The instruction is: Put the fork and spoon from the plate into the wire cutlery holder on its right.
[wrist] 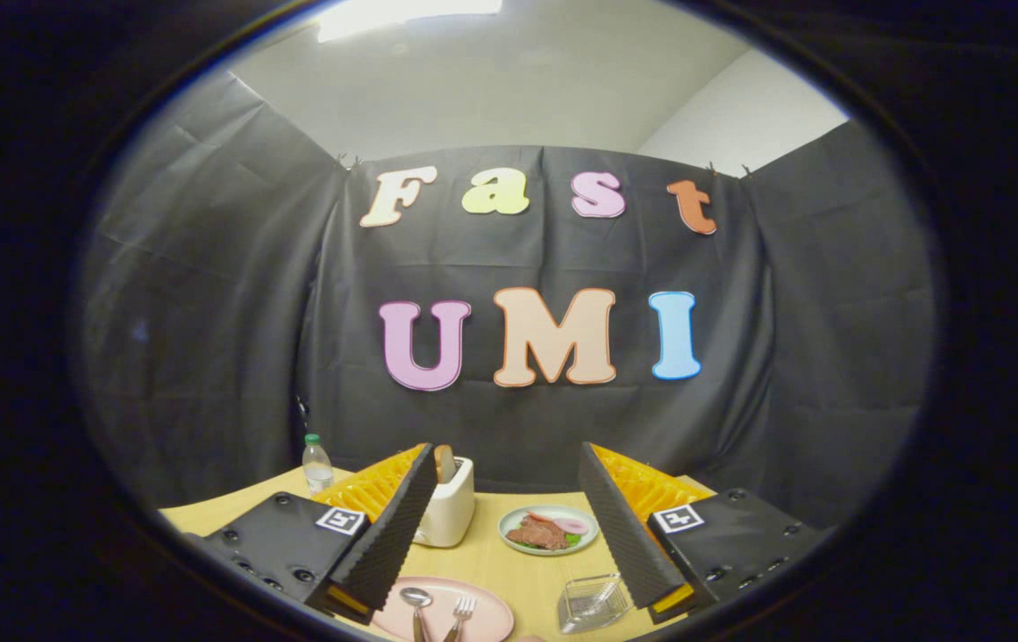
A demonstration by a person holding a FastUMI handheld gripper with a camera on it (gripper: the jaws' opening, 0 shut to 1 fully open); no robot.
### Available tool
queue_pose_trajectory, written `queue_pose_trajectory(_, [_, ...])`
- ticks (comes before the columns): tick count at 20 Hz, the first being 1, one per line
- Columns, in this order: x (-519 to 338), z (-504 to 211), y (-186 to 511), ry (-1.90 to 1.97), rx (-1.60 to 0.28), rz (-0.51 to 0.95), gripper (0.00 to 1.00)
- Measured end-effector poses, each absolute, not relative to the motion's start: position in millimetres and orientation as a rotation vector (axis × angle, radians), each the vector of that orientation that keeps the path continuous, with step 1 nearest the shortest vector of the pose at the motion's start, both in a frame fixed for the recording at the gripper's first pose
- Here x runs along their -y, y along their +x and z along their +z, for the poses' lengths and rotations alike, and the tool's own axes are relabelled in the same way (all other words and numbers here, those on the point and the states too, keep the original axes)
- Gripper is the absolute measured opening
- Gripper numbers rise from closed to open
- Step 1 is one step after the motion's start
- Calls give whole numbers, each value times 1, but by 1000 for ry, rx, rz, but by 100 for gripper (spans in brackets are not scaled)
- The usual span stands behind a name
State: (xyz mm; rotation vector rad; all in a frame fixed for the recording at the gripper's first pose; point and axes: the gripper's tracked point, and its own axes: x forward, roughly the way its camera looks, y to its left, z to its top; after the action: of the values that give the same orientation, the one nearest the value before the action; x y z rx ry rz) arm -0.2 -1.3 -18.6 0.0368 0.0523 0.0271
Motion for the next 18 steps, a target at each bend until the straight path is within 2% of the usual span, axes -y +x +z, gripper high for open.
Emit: queue_pose_trajectory(18, [-34, -145, -8, 18, -346, 125, 100])
